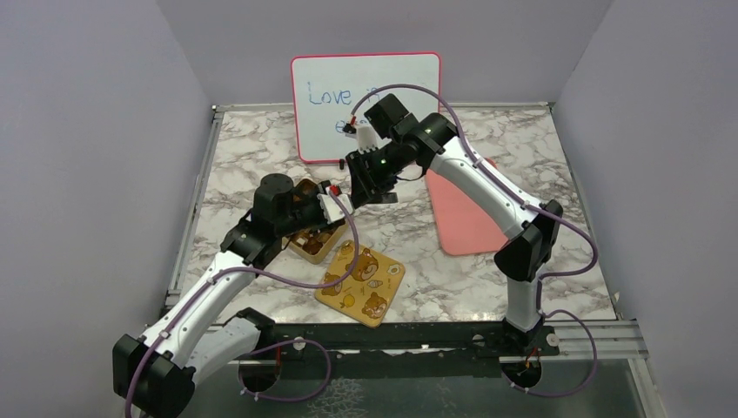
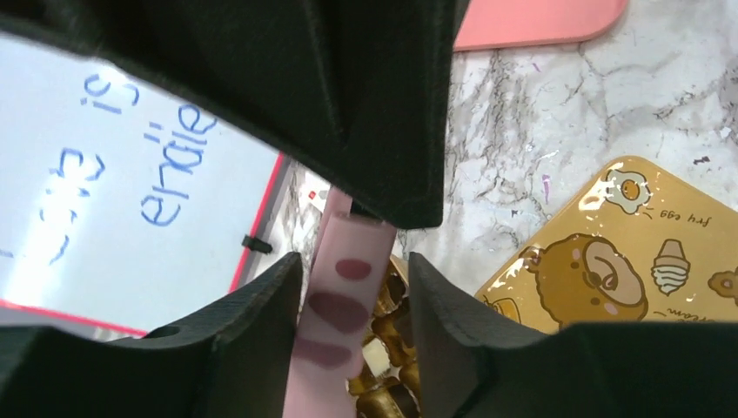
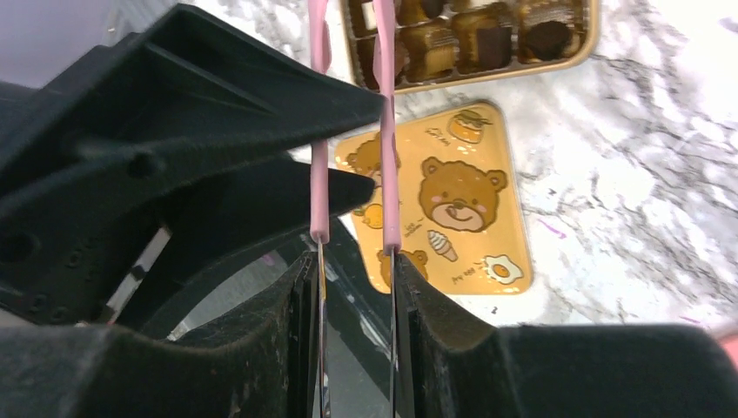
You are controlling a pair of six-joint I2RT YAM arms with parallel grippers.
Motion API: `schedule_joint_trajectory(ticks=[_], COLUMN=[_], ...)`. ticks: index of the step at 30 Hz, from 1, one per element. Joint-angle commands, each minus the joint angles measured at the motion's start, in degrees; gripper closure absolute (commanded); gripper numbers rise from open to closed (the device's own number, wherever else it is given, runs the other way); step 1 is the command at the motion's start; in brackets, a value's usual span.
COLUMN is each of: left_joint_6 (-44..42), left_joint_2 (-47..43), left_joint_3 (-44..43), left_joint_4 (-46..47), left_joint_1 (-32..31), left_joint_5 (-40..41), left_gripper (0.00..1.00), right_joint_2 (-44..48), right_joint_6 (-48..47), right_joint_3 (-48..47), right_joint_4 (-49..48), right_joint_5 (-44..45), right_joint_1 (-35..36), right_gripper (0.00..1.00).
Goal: Pack the chocolate
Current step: Adjust the clamp.
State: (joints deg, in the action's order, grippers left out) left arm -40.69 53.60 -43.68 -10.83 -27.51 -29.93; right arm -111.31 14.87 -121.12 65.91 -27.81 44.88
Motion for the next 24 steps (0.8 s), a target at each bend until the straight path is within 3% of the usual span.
schedule_joint_trajectory(ticks=[1, 4, 10, 16, 20, 24], left_joint_6=[10.07, 16.33, 33.07, 48.24, 52.50, 61.20], left_joint_2=[-2.08, -3.67, -4.10, 0.23, 3.96, 7.62], left_joint_3=[1.72, 2.52, 2.18, -4.47, -6.54, -7.78], left_joint_4=[1.08, 3.63, 4.38, -8.40, -15.80, -20.12], left_joint_1=[-0.35, -0.35, -0.35, -0.29, -0.16, 2.44], left_joint_5=[8.60, 12.30, 20.99, 36.94, 40.35, 39.55], left_gripper=[0.46, 0.41, 0.34, 0.23, 0.20, 0.24], right_joint_2=[1.30, 0.98, 5.59, 11.25, 14.28, 13.75], right_joint_6=[-3.17, -2.99, 0.18, 2.45, 4.65, 1.93], right_joint_3=[-0.98, -0.14, 11.13, 23.56, 29.08, 28.58], right_joint_4=[0.41, 2.82, -2.89, -9.54, -13.63, -13.76], right_joint_5=[7.00, 12.09, 19.60, 29.71, 35.06, 33.21], right_joint_1=[-0.75, -0.76, -2.04, -2.91, -2.95, -2.95], right_gripper=[0.63, 0.63, 0.63, 0.63, 0.63, 0.62])
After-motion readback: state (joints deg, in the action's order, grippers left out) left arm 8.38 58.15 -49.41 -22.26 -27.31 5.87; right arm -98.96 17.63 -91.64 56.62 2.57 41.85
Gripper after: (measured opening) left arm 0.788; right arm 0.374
